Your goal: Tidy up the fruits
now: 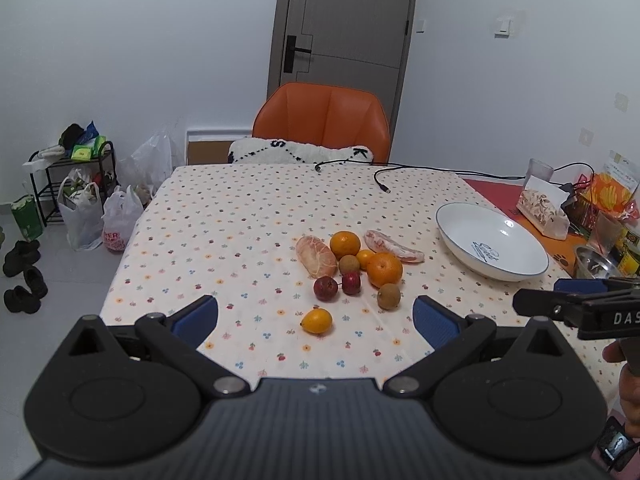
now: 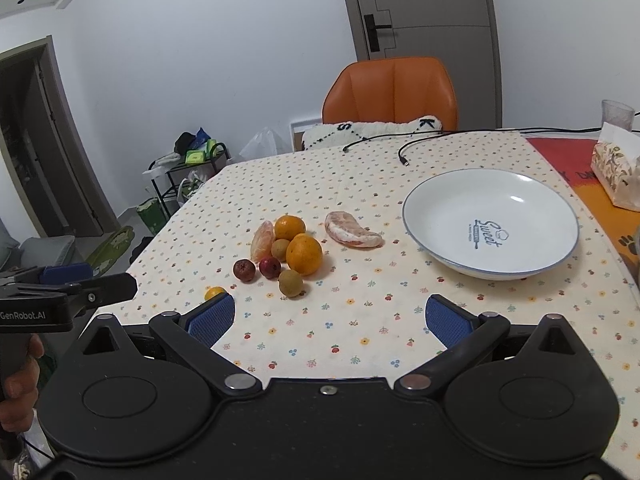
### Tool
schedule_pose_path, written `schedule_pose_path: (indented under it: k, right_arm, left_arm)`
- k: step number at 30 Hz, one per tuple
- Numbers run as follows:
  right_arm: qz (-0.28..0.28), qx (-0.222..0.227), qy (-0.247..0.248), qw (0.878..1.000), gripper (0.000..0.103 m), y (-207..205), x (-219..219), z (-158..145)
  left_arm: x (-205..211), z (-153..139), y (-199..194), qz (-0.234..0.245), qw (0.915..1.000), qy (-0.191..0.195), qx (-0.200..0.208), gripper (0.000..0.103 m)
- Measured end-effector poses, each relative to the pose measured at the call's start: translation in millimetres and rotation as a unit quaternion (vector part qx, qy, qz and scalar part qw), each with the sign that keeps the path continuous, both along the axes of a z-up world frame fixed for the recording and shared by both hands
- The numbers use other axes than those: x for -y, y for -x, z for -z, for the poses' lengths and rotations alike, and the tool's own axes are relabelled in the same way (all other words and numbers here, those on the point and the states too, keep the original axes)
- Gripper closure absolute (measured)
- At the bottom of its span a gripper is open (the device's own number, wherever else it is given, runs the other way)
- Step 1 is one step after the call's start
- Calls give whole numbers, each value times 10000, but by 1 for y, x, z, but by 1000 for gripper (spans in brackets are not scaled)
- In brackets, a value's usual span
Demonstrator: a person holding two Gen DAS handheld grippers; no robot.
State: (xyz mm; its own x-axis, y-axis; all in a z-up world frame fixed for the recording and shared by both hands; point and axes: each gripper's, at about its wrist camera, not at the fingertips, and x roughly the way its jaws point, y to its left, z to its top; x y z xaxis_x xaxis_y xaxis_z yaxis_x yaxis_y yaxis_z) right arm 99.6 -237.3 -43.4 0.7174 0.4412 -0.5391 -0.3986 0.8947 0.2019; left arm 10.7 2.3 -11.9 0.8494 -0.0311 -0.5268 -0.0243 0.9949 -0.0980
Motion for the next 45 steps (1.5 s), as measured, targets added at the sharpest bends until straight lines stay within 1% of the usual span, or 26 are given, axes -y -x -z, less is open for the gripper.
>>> schedule_pose_path:
  k: [3,6,10,13,14,15,17,20,25,28,33,38,42,44,45]
  right_arm:
    - [-75,-77,-67,9999,0,-8,-3,7]
    - [-147,-41,-95,9998,0,-13,-6,12]
    - [-280,-91,-233,9993,0,-21,-8,17]
    - [-316,-29,-225,9992,1,-26,-12,20]
    - [-332,-15,-219,9992,4,-27,-14,22]
    - [-358,-6,-218,9991,8,-29,-15,23]
    - [-421,-30,-242,9988,12,-32,-18,26]
    - [-487,-81,-279,9984,16,-37,-22,31]
    - [-537,-176,-343,9978,21,-46,-26,36]
    - [-551,-216,-378,9975,22,-51,-27,39]
    - [-609,-292,-408,9969,29,-59,-30,44]
    - [-681,-383,-420,9961,33,-67,-36,50]
    - [-714,-402,-380,9959,34,-71,-41,53]
    - [-732,-423,-365,9957,35,-74,-44,56]
    - [-746,-448,-364,9955,37,-75,-45,57]
  left_arm:
    - [-1,5,-6,-40,10000,25,23,2]
    - [-1,10,-12,-72,10000,49,21,2]
    - [-2,18,-20,-86,9999,64,-12,7]
    - [-3,24,-26,-85,9999,78,-71,10]
    - [-4,25,-28,-84,9999,84,-91,11]
    - [-4,27,-30,-82,9999,98,-108,12]
    - [-5,31,-34,-82,9998,127,-144,15]
    - [-6,37,-41,-53,9996,177,-213,22]
    - [-8,48,-52,-3,9989,302,-356,35]
    - [-8,52,-58,29,9986,341,-403,38]
    - [-8,59,-68,54,9980,400,-496,44]
    - [-6,69,-76,102,9971,432,-621,49]
    - [-7,77,-83,115,9961,492,-722,62]
    - [-6,79,-83,97,9969,403,-673,69]
    - [-6,79,-83,100,9970,378,-675,74]
